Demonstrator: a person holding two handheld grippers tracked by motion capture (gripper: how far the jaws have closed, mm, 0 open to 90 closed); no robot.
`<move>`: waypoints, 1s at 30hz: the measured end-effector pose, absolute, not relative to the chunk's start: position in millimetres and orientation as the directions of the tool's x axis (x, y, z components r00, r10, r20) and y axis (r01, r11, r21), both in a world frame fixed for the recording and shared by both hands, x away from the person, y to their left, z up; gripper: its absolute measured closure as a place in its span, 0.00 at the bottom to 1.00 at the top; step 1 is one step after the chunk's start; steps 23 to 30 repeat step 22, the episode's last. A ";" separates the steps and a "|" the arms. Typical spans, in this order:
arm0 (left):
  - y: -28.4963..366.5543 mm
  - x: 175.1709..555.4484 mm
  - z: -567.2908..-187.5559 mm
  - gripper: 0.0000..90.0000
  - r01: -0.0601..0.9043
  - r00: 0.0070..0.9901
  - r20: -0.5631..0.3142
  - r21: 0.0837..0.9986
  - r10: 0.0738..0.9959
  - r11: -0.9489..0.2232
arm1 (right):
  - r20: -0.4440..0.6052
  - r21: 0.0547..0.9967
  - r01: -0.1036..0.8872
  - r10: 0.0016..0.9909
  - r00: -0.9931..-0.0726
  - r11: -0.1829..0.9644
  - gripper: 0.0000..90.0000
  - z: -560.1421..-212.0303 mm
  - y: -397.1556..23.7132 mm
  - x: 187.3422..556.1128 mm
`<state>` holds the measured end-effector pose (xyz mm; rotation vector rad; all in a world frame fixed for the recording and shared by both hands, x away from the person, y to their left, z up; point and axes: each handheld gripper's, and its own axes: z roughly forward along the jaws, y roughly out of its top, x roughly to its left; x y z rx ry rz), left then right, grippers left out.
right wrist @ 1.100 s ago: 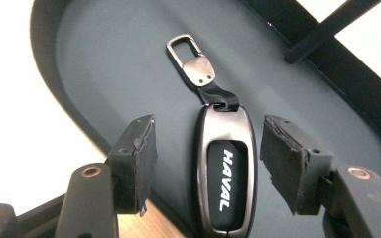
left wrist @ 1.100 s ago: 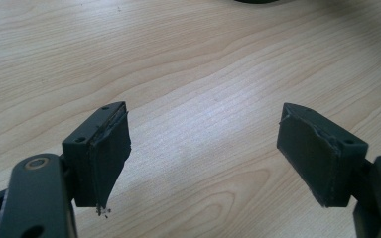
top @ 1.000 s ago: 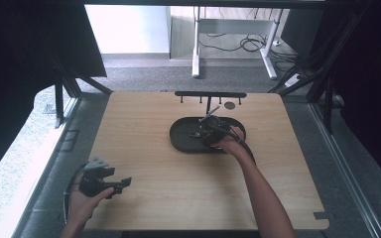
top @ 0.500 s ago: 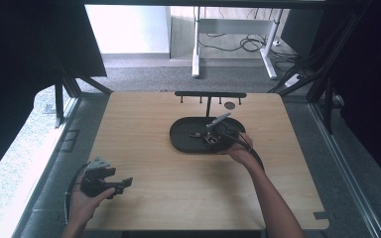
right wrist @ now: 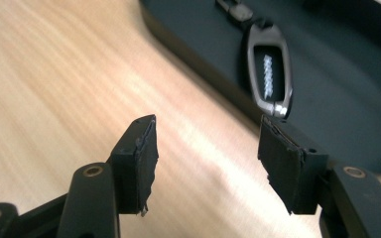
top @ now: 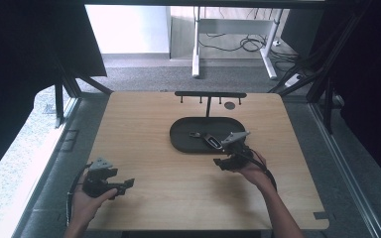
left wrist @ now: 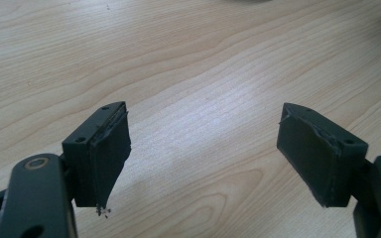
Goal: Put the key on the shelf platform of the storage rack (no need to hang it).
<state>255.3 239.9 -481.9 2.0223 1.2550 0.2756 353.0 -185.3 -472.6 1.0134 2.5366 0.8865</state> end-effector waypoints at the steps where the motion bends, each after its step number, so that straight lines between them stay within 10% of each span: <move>1: 239.7 255.3 -482.1 0.23 0.689 0.500 -0.188 0.677 0.845 -0.258 | -0.017 0.632 0.533 0.697 -0.717 0.563 0.45 -475.5 -188.4 349.1; 30: 235.8 255.5 -482.4 0.23 0.689 0.505 -0.183 0.674 0.843 -0.266 | 0.026 0.663 0.556 0.727 -0.686 0.500 0.44 -504.8 -221.4 311.5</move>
